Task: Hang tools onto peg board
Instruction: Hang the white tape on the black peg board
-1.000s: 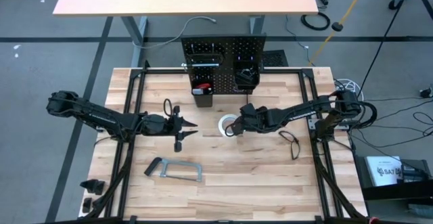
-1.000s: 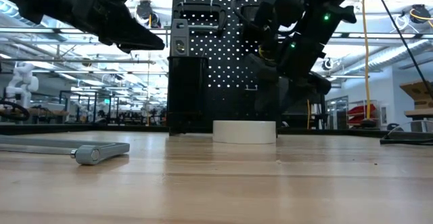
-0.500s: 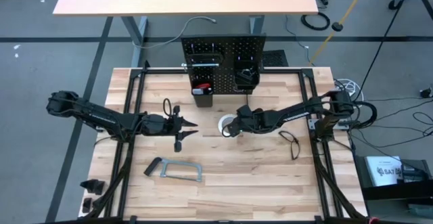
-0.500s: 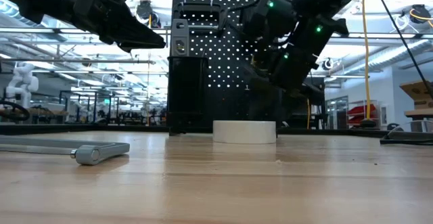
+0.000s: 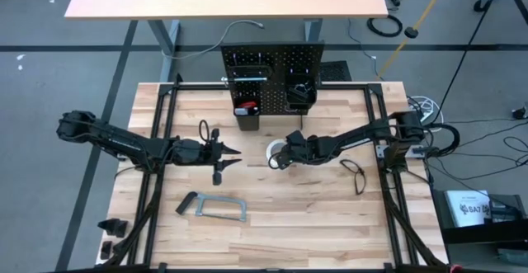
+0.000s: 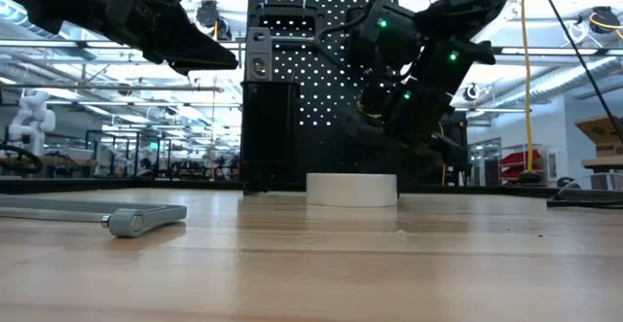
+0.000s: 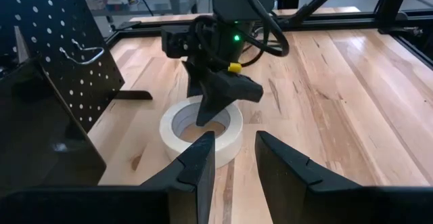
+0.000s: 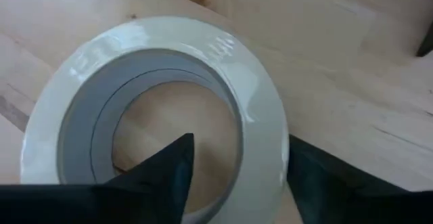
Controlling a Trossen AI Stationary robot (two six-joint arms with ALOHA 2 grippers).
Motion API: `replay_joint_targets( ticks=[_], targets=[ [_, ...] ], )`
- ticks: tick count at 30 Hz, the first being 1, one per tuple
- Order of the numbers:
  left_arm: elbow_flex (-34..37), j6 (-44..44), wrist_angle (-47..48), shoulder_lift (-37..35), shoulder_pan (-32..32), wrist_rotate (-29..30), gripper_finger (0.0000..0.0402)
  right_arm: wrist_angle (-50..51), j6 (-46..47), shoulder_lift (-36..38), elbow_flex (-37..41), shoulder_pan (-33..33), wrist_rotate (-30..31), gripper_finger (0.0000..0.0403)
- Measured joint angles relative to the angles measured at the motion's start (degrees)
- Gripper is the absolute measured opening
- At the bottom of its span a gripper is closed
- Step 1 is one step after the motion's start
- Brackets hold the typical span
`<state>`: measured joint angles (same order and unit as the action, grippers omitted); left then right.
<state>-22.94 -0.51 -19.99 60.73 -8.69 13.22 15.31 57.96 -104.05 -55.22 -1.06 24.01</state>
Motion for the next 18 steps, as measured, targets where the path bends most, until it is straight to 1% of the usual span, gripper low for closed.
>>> replay_joint_targets(
  ticks=[2,8,12,18],
  targets=[
    [0.00,0.00,0.00,0.00,0.00,-0.01,0.0112,-0.14,0.06,-0.30,-0.04,-0.02,0.54,0.0185],
    [0.00,0.02,0.00,0.00,0.00,0.00,0.0112,0.51,-0.56,-0.17,0.01,-0.05,1.69,0.0078],
    [0.00,-0.02,0.02,0.00,0.00,0.01,0.0112,0.03,-1.67,-0.16,0.01,-0.52,2.13,0.0076],
    [0.00,-0.07,0.20,0.00,0.00,0.01,0.0112,4.29,-2.61,-0.33,-3.66,-2.71,7.40,0.0076]
  ],
)
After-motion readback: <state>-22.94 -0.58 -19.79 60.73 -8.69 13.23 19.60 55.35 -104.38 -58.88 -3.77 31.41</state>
